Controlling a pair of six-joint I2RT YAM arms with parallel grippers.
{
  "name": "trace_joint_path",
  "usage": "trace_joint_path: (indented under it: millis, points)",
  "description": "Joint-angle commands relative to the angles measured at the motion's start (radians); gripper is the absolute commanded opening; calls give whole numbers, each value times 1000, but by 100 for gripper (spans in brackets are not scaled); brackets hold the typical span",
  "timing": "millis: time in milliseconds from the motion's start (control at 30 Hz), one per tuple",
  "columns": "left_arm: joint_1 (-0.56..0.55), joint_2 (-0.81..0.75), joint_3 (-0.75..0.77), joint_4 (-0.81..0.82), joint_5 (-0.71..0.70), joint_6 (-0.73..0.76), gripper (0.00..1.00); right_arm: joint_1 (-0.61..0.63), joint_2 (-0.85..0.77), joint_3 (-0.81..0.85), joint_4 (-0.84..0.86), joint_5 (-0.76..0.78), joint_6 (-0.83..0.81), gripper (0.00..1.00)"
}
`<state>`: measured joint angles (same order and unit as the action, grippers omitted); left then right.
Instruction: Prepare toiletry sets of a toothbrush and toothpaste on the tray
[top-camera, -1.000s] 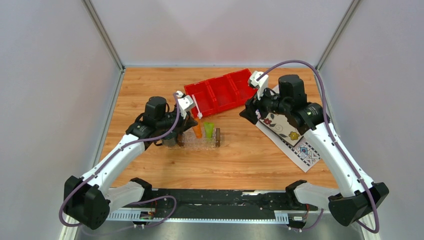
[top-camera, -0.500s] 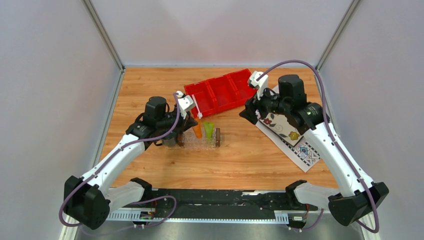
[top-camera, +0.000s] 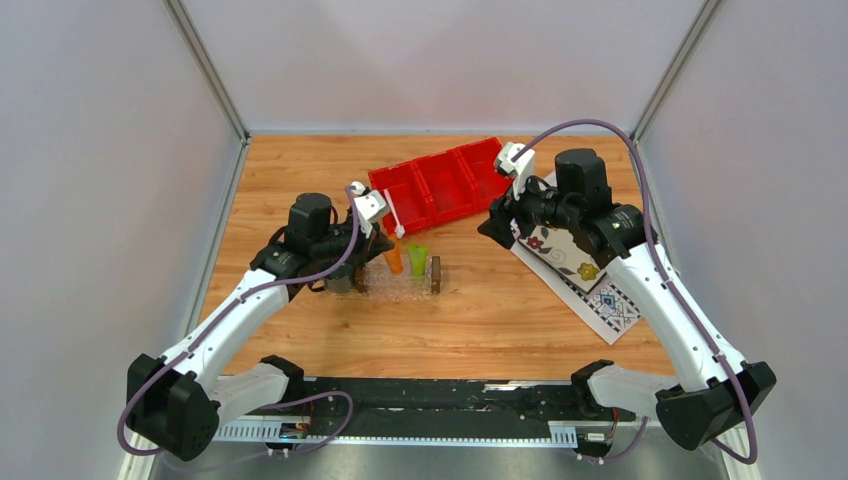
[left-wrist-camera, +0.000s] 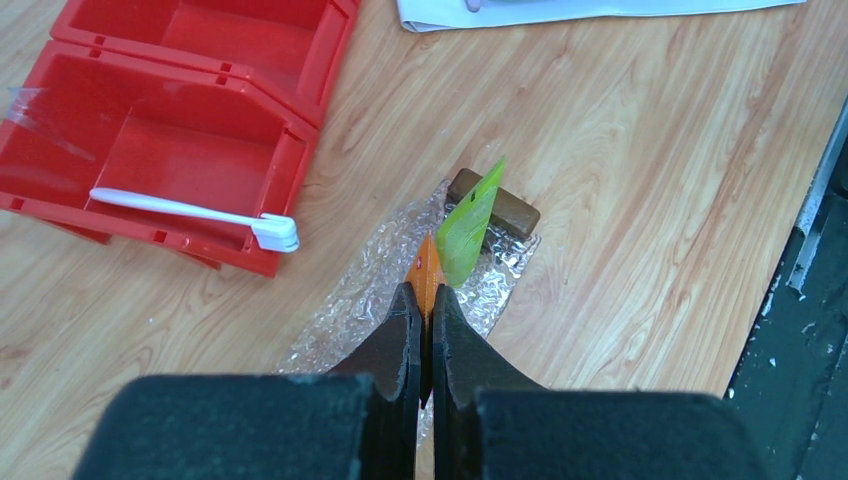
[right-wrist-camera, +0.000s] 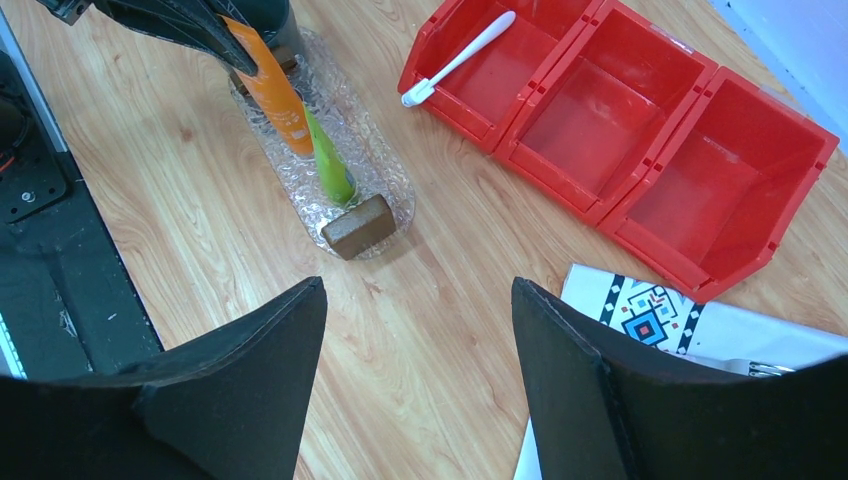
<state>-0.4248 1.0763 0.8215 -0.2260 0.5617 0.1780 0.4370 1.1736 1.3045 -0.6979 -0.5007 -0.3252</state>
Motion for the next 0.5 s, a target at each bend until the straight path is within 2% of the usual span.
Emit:
trace_joint_path:
  millis: [0, 467]
  points:
    - [3, -29, 34, 43, 10, 23, 0, -3, 0, 4, 35, -18, 9, 72]
    - [3, -9, 30, 37, 41, 23, 0, -1, 4, 2, 38, -19, 9, 73]
